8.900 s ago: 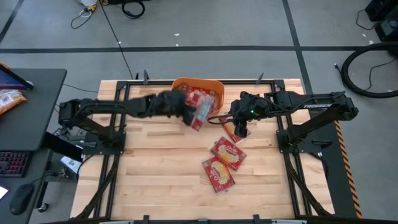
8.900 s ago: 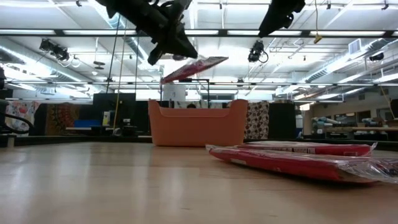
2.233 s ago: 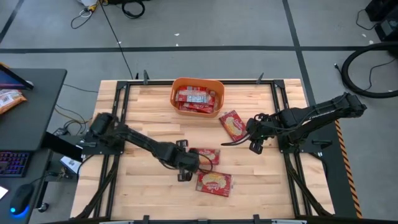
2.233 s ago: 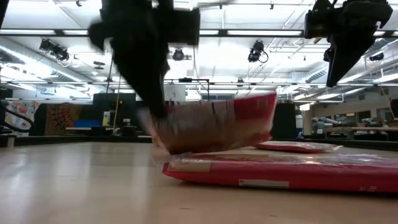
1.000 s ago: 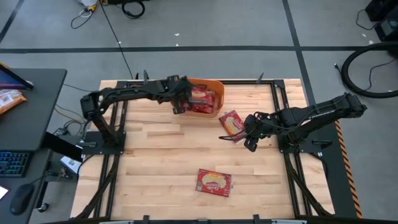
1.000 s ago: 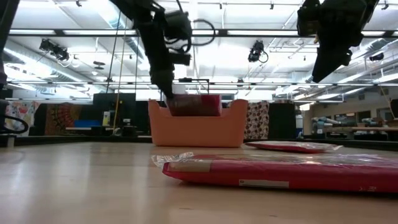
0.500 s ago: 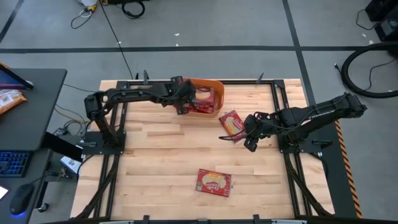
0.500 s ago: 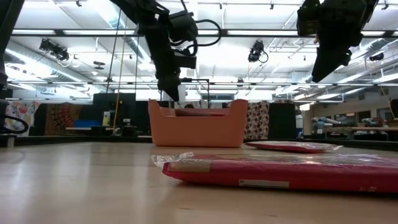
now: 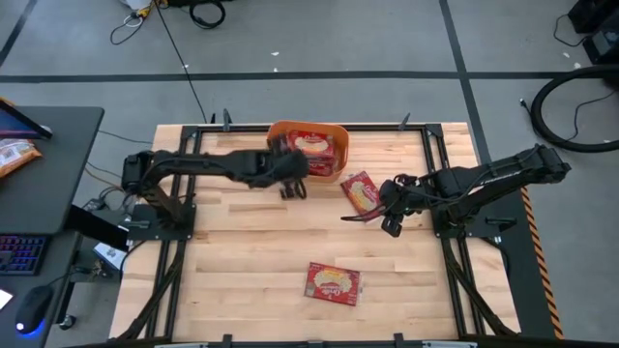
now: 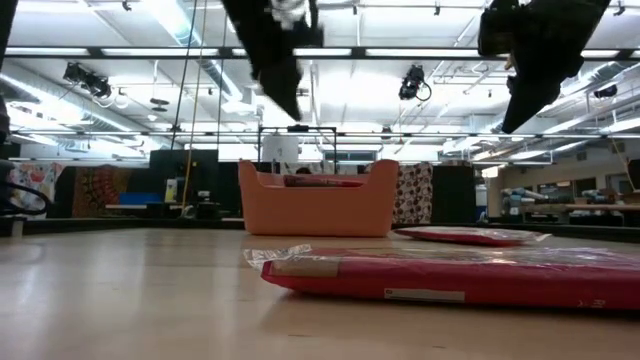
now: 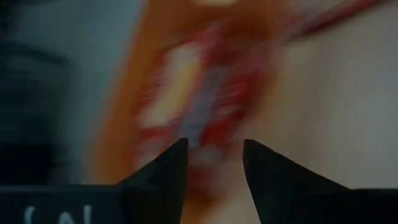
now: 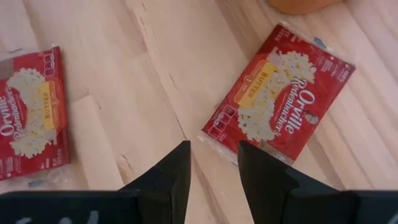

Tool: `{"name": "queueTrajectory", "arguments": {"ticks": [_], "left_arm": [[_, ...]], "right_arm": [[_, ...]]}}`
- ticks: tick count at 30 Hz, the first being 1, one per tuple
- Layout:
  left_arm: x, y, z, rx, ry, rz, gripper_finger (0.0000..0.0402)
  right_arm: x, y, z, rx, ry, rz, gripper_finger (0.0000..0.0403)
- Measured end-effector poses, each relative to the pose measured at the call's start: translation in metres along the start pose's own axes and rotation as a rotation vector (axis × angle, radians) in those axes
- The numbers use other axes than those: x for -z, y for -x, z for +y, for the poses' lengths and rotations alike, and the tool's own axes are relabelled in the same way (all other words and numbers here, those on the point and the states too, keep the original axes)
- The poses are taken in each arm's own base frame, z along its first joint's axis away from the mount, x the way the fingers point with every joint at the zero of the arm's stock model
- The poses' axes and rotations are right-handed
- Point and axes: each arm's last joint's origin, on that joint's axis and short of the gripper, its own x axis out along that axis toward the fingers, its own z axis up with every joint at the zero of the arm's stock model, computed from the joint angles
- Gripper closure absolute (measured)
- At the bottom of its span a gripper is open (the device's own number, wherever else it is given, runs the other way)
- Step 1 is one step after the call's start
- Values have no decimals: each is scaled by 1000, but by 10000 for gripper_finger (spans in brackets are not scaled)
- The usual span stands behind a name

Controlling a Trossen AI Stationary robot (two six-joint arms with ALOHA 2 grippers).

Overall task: Sort popcorn bags into baskets
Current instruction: Put the popcorn bag into the orange bin

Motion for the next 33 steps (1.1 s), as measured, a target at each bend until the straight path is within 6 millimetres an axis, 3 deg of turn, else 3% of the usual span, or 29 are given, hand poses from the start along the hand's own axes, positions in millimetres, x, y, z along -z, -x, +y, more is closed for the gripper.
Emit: {"name": "queueTrajectory", "arguments": {"ticks": [4, 7, 14, 18, 23, 33], "left_arm": [[-14, 26, -25, 265, 195, -117, 250], [-17, 44, -44, 336, 279, -148, 255], [2, 91, -88, 337, 329, -96, 260], [18, 117, -98, 276, 360, -90, 260], [29, 146, -90, 272, 437, -125, 260], [45, 184, -50, 316, 568, -199, 260]], "right_arm": [[5, -7, -4, 54, 17, -8, 266], [7, -20, -8, 68, 12, -35, 266], [13, -60, -13, -17, -14, -31, 263], [10, -76, -10, 30, 40, -22, 253], [3, -100, -5, 88, 117, -25, 224], [2, -131, -9, 149, 112, 20, 148]]}}
